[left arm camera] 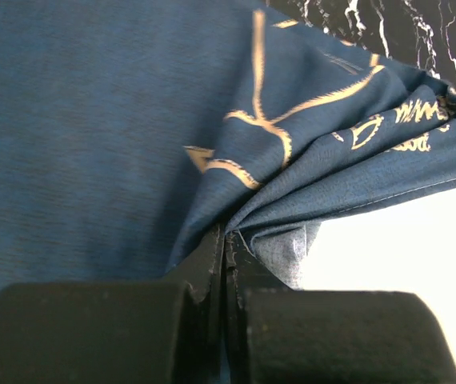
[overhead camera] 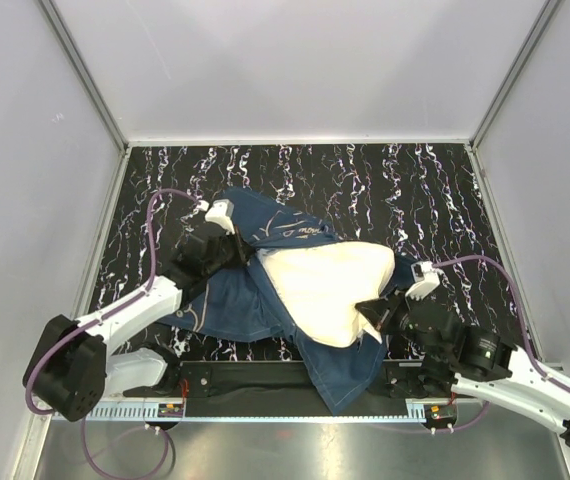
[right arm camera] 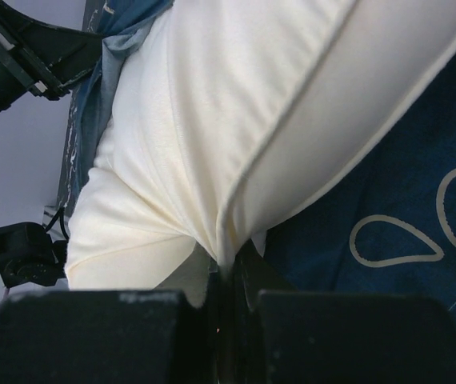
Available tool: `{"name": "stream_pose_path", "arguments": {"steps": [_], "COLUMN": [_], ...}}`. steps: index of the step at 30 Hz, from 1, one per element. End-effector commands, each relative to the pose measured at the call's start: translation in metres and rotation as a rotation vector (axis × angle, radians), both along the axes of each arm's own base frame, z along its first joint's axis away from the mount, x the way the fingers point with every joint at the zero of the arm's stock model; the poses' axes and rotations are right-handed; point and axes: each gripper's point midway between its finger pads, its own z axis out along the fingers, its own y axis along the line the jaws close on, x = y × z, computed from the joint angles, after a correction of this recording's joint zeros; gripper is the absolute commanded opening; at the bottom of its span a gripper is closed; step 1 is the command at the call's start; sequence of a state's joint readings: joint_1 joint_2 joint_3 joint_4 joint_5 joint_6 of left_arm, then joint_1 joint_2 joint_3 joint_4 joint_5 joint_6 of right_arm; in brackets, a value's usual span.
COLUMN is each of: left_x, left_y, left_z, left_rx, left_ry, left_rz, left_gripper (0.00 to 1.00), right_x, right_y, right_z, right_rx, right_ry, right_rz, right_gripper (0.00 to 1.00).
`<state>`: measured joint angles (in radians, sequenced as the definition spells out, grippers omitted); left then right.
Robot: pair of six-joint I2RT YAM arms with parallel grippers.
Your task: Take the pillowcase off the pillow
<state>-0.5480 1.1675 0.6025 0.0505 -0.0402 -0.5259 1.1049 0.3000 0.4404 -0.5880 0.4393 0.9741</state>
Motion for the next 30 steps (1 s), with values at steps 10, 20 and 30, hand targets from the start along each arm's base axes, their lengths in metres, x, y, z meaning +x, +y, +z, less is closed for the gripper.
{"name": "stream_pose_path", "arguments": {"steps": [10, 20, 30], "left_x": [0.017, -0.004, 0.001], "left_y": [0.049, -0.044, -0.156], "left_z": [0.019, 0.165, 0.147], "left_rx": [0.094, -0.052, 0.033], "left_ry": [-0.096, -0.390, -0.405], "left_rz": [0.176, -0.106, -0.413], "left_gripper": [0.02, 0.99, 0.99], "right_x": [0.014, 0.022, 0.012], "right_y": [-0.025, 0.027, 0.009], "right_z": [0.016, -0.006, -0.013], "right_rx": [-0.021, -0.062, -0.044], "right_ry": [-0.060, -0.015, 0.004], "right_rz": [-0.125, -0.020, -0.036], "right_gripper": [0.00, 0.00, 0.00]}}
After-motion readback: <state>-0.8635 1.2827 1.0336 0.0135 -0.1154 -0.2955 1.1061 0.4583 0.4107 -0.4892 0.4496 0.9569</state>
